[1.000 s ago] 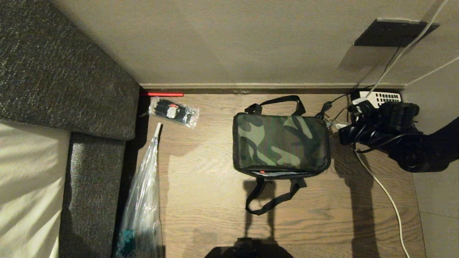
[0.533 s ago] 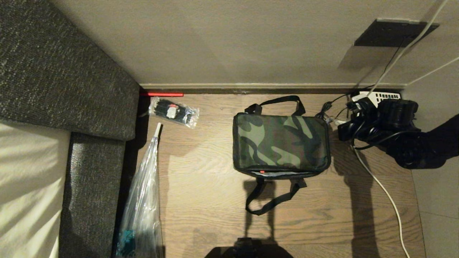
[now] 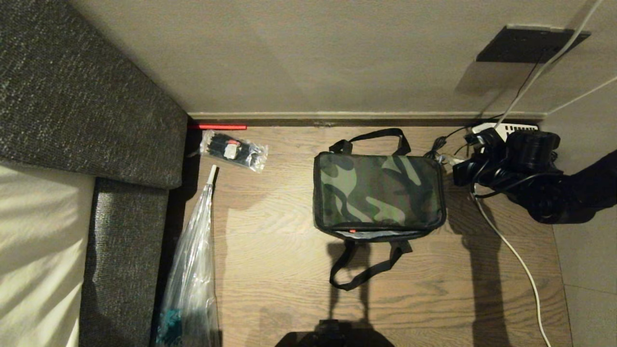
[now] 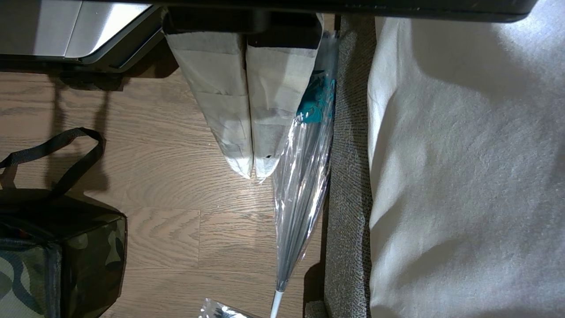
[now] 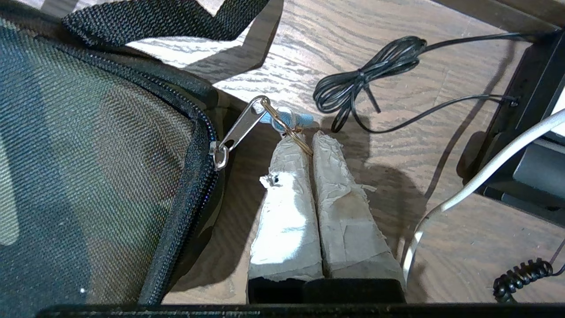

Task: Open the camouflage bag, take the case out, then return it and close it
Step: Open the top of the storage box

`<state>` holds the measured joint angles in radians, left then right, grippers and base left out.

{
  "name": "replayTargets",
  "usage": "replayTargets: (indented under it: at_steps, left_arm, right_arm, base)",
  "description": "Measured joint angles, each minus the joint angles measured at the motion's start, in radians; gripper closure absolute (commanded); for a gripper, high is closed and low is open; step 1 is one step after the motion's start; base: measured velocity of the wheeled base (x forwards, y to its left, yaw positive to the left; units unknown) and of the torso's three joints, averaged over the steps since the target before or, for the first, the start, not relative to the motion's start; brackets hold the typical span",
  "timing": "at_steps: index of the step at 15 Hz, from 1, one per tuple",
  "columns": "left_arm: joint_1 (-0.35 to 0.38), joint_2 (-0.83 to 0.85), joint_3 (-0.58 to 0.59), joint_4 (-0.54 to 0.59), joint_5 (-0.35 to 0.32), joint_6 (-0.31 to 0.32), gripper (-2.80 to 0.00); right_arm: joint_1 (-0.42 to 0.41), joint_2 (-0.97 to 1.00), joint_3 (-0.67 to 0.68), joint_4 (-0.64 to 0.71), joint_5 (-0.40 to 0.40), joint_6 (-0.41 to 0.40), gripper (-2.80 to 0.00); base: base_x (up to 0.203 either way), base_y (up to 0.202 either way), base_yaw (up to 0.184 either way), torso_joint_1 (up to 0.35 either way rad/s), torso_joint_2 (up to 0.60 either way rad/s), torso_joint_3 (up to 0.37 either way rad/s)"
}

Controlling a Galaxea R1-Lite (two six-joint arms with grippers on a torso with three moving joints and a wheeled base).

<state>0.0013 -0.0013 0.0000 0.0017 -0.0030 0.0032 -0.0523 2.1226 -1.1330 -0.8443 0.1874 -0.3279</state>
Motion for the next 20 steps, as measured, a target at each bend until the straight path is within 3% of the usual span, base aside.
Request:
replayTargets:
  at_steps: [4,5,11,16,17,20]
  left_arm:
    - [0.000,0.000,0.000,0.000,0.000,0.000,0.00]
    - [0.000,0.000,0.000,0.000,0.000,0.000,0.00]
    - [0.000,0.000,0.000,0.000,0.000,0.000,0.00]
    - [0.000,0.000,0.000,0.000,0.000,0.000,0.00]
    - [0.000,0.000,0.000,0.000,0.000,0.000,0.00]
    - [0.000,0.000,0.000,0.000,0.000,0.000,0.00]
  right_arm:
    - [0.000,0.010,-0.001,0.001,-0.001,-0.010,0.00]
    - [0.001,0.011,0.003,0.002,0.000,-0.010,-2.80]
    - [-0.002,0.017,0.023,0.024,0.003,-0.013,-2.80]
    - [-0.066,0.011,0.076,0.075,0.008,-0.008,-2.80]
    - [-0.082,0.005,0.096,0.110,0.017,-0.002,0.00]
    - [-0.128,-0.025,0.139,0.217,0.100,0.080,0.00]
  base:
    - [0.000,0.000,0.000,0.000,0.00,0.000]
    - [0.000,0.000,0.000,0.000,0.00,0.000]
    - [0.000,0.000,0.000,0.000,0.00,0.000]
    - [0.000,0.000,0.000,0.000,0.00,0.000]
    - [0.000,0.000,0.000,0.000,0.00,0.000]
    - [0.000,0.000,0.000,0.000,0.00,0.000]
